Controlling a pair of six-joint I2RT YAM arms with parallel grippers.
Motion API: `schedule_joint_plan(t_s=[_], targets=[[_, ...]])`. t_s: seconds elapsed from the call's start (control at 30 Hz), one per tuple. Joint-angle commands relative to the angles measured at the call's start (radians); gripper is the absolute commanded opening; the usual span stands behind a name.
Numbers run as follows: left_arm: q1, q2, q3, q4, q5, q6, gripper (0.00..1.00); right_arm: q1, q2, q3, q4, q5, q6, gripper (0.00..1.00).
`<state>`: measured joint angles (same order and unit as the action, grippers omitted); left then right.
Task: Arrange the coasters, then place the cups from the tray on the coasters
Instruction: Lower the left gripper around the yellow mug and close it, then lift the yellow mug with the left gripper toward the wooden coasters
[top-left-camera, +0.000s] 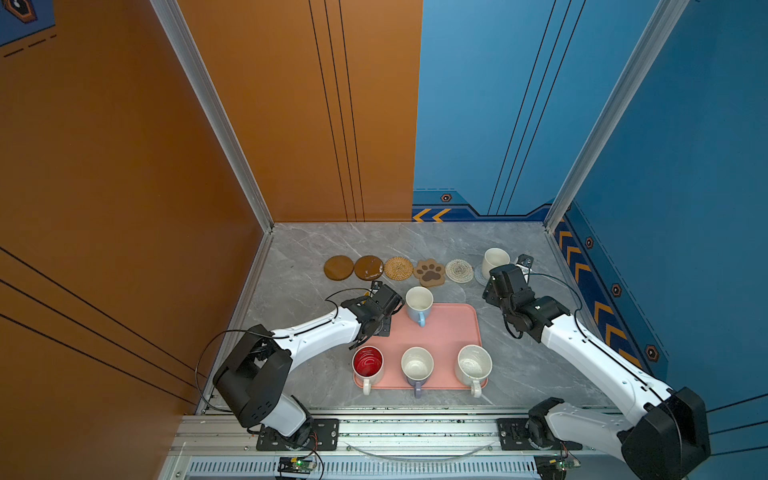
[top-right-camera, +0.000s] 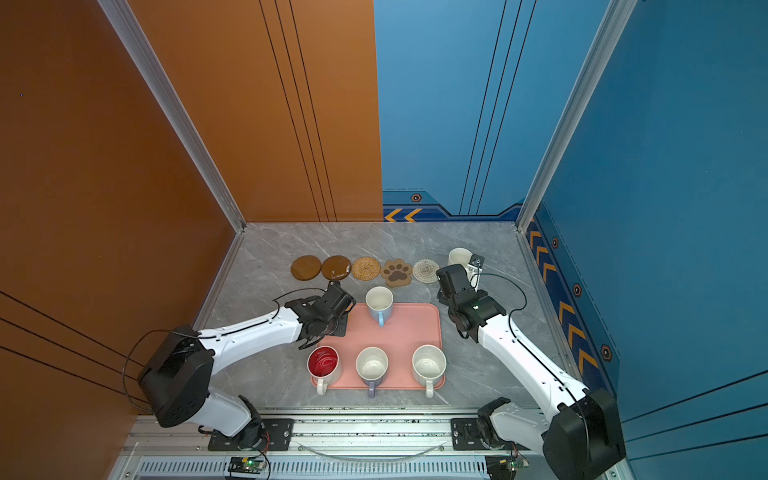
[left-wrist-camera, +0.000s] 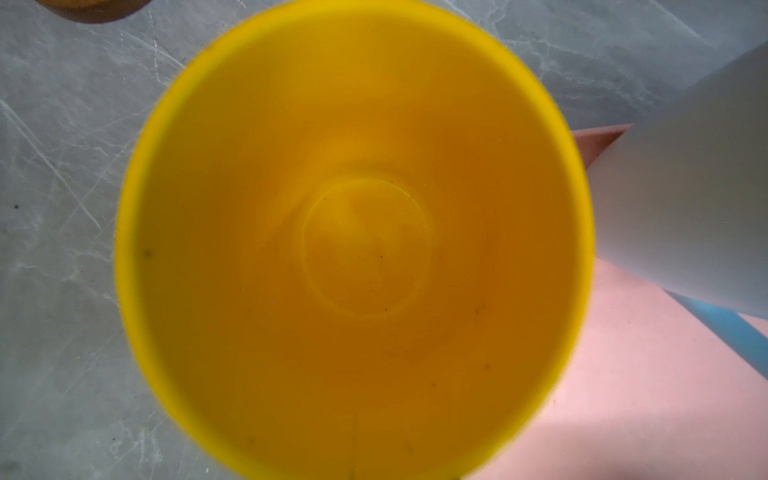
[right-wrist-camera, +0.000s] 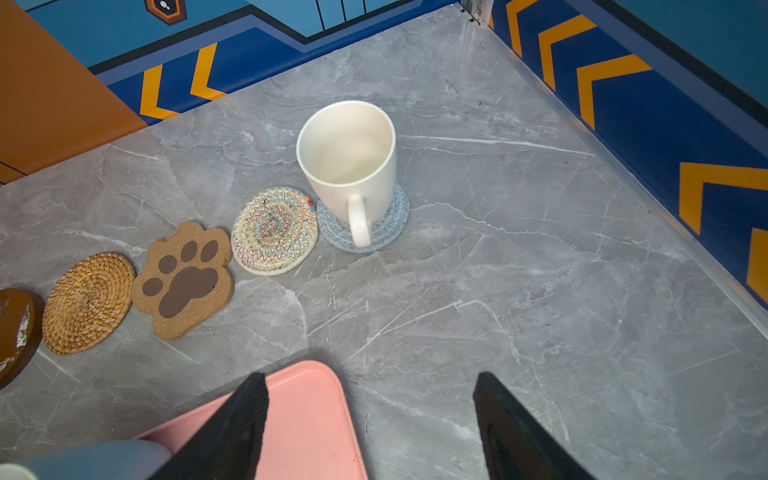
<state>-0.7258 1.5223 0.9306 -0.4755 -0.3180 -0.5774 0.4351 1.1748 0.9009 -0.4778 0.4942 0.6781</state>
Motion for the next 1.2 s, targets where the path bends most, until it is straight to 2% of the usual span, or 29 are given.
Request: schedule_joint_plan(t_s=[0.0, 0.33, 0.6, 0.87, 1.17], targets=[[-0.002, -0.046, 0.000, 0.046, -0.030, -0.007, 0.00, -0.008, 0.011, -0.014, 0.011, -0.004, -0.002, 0.77], [0.001, -0.091, 0.000, 0.047, -0.032, -0.002, 0.00, -0.010, 0.008, -0.017, 0.011, -0.008, -0.002, 0.77], [0.038, -0.103, 0.017, 0.047, -0.030, 0.037, 0.00, -0.010, 0.004, -0.017, 0.012, -0.009, -0.002, 0.77], [0.132, -0.109, 0.033, 0.074, -0.013, 0.095, 0.00, -0.010, 0.009, -0.018, 0.014, -0.008, -0.002, 0.77], [0.294, -0.079, 0.074, 0.140, 0.043, 0.161, 0.00, -0.011, 0.021, -0.011, 0.018, -0.015, -0.004, 0.77]])
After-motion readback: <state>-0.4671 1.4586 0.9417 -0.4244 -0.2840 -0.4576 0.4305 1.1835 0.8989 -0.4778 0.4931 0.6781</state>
